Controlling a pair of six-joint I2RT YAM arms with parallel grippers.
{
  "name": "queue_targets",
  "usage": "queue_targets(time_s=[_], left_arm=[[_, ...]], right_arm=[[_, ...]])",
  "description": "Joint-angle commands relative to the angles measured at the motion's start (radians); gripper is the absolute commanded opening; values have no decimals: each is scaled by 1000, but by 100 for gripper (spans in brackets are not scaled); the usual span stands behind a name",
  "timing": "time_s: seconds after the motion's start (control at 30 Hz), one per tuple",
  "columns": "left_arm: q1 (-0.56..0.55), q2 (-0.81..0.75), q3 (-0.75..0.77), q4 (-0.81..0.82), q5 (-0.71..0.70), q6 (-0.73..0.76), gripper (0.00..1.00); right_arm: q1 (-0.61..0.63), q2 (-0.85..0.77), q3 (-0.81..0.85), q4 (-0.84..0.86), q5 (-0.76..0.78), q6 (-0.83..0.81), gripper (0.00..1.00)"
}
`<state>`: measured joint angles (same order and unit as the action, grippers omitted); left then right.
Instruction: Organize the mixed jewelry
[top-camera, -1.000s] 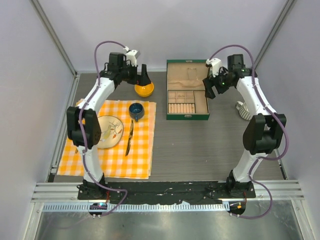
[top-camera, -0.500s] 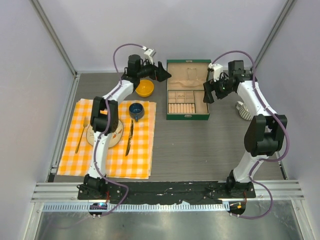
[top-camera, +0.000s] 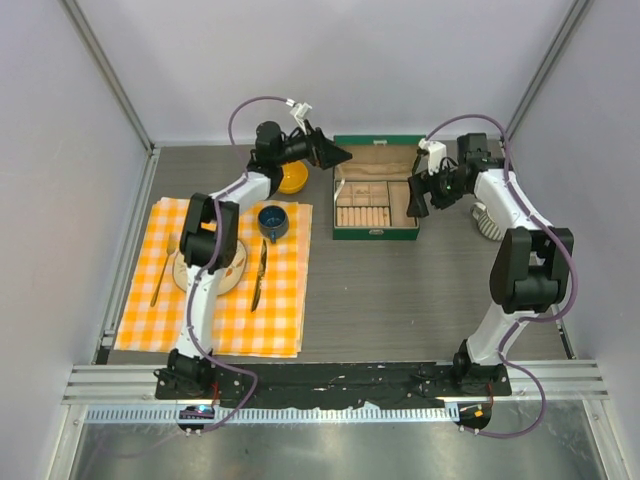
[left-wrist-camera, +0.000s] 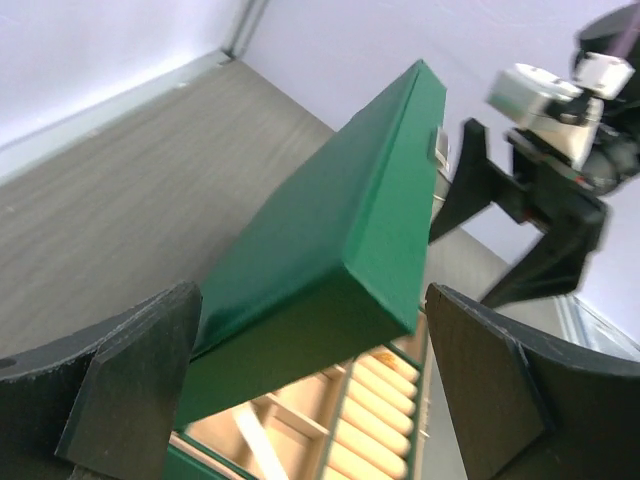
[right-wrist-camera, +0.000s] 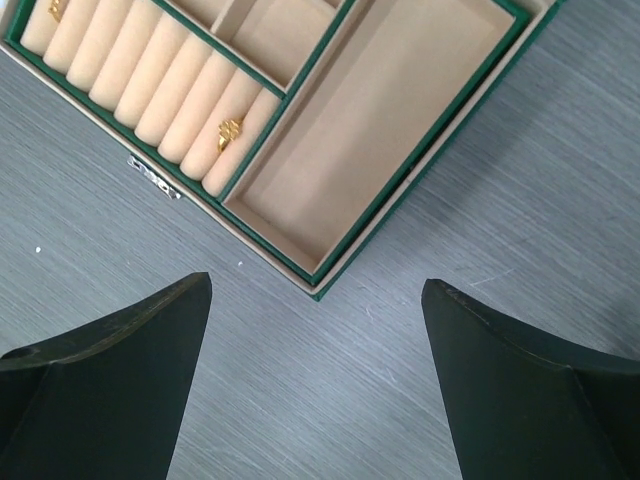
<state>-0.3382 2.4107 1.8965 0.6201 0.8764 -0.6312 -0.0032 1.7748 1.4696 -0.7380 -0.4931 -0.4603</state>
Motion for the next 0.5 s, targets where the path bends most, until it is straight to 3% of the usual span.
queue_targets(time_s=[0.0, 0.2, 0.37, 0.47], left_arm=[[-10, -183, -144, 155, 79, -70, 100], [-10, -416, -422, 72, 41, 58, 100], [-19, -619, -572, -186, -8, 244, 100], [-63, -683, -596, -418, -126, 417, 100]], right_arm=[[-24, -93, -23, 37, -42, 17, 93], [-27, -271, -52, 3, -38, 23, 93], [-27, -412, -71, -50, -33, 15, 94], [-27, -466, -101, -47, -6, 15, 94]])
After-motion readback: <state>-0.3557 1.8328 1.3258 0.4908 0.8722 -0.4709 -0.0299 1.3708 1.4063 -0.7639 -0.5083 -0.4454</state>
